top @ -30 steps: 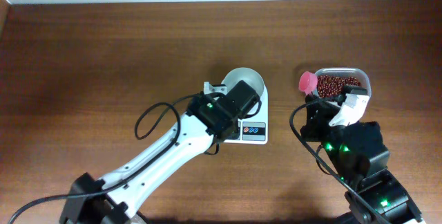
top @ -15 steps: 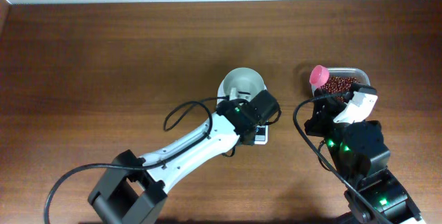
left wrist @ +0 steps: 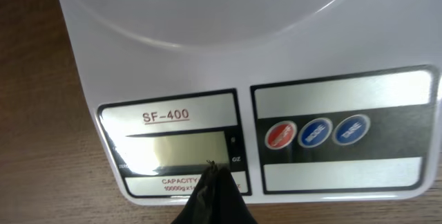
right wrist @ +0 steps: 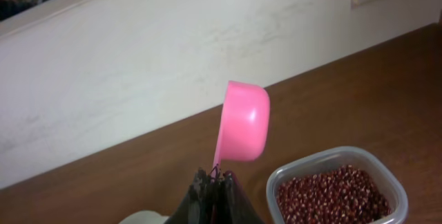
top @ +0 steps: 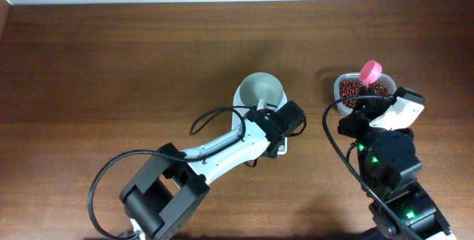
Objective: Scoop and weigh 50g on scale
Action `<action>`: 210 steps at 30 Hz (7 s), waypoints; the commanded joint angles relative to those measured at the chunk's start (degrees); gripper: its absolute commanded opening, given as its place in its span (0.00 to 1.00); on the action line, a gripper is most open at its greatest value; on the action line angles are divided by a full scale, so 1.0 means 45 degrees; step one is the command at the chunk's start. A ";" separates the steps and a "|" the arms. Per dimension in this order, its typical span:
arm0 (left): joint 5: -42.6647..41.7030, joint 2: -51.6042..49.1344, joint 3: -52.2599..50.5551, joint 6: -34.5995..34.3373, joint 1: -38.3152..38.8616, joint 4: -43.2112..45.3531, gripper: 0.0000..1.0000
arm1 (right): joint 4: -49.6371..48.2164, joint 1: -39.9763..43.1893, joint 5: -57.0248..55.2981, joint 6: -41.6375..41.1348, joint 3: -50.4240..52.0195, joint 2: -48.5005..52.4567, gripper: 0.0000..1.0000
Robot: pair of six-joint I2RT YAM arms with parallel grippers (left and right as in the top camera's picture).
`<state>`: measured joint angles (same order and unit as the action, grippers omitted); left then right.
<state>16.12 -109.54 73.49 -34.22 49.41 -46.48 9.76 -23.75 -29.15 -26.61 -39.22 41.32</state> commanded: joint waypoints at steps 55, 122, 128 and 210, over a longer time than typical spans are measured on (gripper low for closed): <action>0.0714 -0.0719 -0.0311 0.2497 0.0549 0.1749 0.00 | 0.7349 0.6722 0.5537 0.1219 -0.5061 0.7844 0.04; 0.0704 -0.0583 -0.0287 0.2487 0.0549 0.1263 0.63 | 0.5343 1.1604 1.7063 0.3478 -0.4818 1.1536 0.04; 0.0704 -0.0588 -0.0287 0.2487 0.0549 0.1258 0.64 | 0.5382 1.1992 1.8068 0.3478 -0.4575 1.1545 0.04; 0.1010 -0.0534 0.0345 0.2487 0.0549 0.1472 0.00 | 0.4959 0.9612 2.3329 0.3721 -0.4260 1.1545 0.04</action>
<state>18.94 -111.22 74.11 -23.14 51.86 -39.99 32.27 19.92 75.92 -10.33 -58.92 92.97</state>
